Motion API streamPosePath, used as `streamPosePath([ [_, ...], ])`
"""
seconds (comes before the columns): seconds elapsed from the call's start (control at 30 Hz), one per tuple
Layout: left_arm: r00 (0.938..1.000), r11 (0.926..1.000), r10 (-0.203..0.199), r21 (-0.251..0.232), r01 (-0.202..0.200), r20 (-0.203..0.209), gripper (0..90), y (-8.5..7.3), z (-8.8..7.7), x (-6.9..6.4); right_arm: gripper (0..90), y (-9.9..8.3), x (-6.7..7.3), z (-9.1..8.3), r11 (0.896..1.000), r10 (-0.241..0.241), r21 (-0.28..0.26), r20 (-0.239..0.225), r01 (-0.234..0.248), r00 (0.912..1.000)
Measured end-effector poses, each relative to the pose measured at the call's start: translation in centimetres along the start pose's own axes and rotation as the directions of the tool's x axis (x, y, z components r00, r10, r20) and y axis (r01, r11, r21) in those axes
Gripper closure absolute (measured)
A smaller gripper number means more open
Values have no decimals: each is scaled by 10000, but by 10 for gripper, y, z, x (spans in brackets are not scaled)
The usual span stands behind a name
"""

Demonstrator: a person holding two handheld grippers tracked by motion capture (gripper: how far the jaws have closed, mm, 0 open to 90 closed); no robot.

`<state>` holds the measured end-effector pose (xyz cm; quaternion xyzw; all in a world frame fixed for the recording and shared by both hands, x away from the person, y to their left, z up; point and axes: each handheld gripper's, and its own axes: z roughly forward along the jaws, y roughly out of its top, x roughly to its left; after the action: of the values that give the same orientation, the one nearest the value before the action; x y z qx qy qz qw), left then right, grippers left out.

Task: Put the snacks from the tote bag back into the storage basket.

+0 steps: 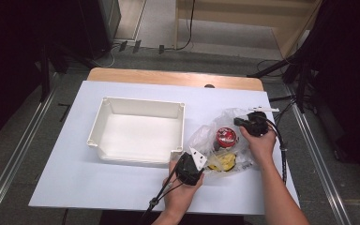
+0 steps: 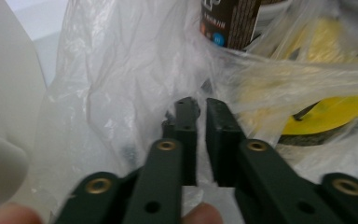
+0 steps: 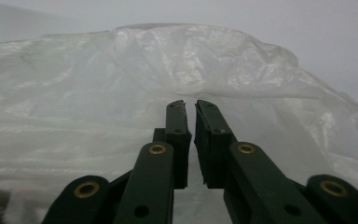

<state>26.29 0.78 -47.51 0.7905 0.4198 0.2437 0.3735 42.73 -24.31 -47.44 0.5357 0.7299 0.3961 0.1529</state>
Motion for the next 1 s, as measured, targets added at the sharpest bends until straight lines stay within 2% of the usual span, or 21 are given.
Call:
streamPosePath([
  [0.07, 9999, 9998, -155, -134, 156, 37, 689, 0, -3, 2, 809, 1, 3, -10, 9993, -33, -374, -195, 25, 9998],
  [0.17, 9996, 9994, -206, -276, 210, 173, 616, 2, -7, 5, 756, 1, 8, -31, 9938, 13, -1112, -488, -67, 9988],
  [0.27, 9988, 9982, -192, -555, 217, 446, 562, 5, -12, 5, 747, -7, 13, -54, 9858, -63, -1681, -446, -13, 9990],
  [0.33, 9969, 9965, -286, -758, 341, 728, 543, 6, -18, 7, 739, -14, 16, -65, 9829, -191, -1838, -452, 105, 9988],
  [0.43, 9938, 9946, -380, -921, 477, 1047, 528, 8, -24, 11, 718, -28, 18, -82, 9798, -86, -1997, -511, -18, 9987],
  [0.53, 9909, 9920, -435, -1122, 579, 1271, 514, 7, -32, 15, 663, -45, 19, -95, 9763, -3, -2166, -184, -37, 9998],
  [0.63, 9870, 9886, -673, -1234, 857, 1461, 482, 4, -38, 22, 625, -65, 19, -102, 9741, 60, -2261, 22, -54, 10000],
  [0.7, 9823, 9862, -785, -1308, 1014, 1703, 467, 2, -41, 27, 581, -71, 17, -104, 9761, -9, -2172, -61, -5, 10000],
  [0.77, 9757, 9823, -1011, -1358, 1289, 1946, 447, -1, -44, 33, 556, -73, 16, -107, 9739, 90, -2268, -142, -120, 9999],
  [0.83, 9744, 9810, -979, -1452, 1287, 2022, 429, -4, -46, 38, 523, -74, 16, -108, 9733, 188, -2279, -355, -264, 9992],
  [0.93, 9776, 9827, -546, -1625, 887, 2032, 410, -7, -52, 40, 505, -73, 21, -105, 9757, 5, -2191, -387, -90, 9993],
  [1.0, 9750, 9806, -529, -1732, 916, 2158, 393, -8, -56, 42, 501, -73, 25, -104, 9756, -11, -2194, -444, -87, 9990],
])
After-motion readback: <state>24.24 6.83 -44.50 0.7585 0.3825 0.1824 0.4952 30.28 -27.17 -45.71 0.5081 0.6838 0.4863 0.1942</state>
